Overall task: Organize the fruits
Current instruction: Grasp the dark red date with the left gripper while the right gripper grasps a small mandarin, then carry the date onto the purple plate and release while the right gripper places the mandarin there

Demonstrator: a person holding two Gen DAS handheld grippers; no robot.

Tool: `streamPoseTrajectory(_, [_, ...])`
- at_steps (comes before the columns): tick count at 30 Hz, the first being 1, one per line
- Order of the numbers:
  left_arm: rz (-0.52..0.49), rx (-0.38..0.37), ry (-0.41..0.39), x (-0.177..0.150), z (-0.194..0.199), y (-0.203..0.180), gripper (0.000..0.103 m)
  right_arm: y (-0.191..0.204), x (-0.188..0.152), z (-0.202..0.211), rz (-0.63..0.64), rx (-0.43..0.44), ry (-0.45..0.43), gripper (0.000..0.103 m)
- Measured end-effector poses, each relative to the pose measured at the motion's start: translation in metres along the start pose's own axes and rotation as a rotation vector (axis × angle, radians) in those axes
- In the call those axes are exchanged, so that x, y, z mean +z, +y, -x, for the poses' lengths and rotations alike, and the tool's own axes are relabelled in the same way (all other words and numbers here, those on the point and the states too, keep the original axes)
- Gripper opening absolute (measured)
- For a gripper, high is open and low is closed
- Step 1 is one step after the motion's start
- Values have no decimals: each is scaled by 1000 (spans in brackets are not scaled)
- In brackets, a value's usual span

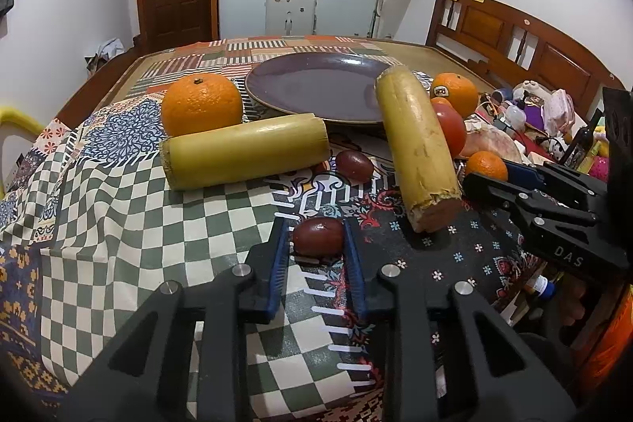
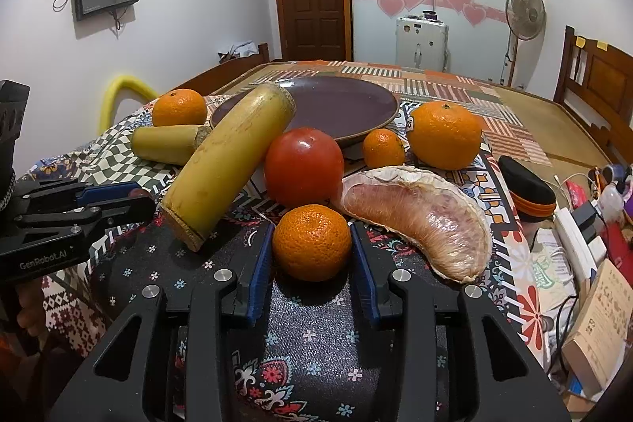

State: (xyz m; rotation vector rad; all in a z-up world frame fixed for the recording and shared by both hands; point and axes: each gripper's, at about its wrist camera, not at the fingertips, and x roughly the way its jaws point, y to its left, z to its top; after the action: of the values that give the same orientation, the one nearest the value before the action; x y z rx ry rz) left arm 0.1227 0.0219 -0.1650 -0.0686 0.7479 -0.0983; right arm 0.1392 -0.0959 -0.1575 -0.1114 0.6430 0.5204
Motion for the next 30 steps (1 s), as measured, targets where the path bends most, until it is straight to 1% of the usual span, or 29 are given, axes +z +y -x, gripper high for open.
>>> streamPoseTrajectory(4, [3,6,-21,4,9,2,28,0,4,9,-4,-3,-24,35])
streamPoseTrajectory(9, [11,23,-74,16,26,5,28,0,15,20,2,-19,-64,35])
streamPoseTrajectory(13, [29,34,-115,28,39,7,28,2,24,33,9,-36,-116,35])
streamPoseTrajectory(20, [19,50,-188,52,56,4,28,4,45,45,24,-50,-190,35])
streamPoseTrajectory(23, [30,55,-211,62,60,4,28,5,54,47,36,-63,-231,35])
streamPoseTrajectory(27, [15,74,-242,77,63,1,28,4,65,44,40,-72,-259,35])
streamPoseTrajectory(30, [4,79,-257,88,60,-1,28,4,72,39,55,-95,-278,35])
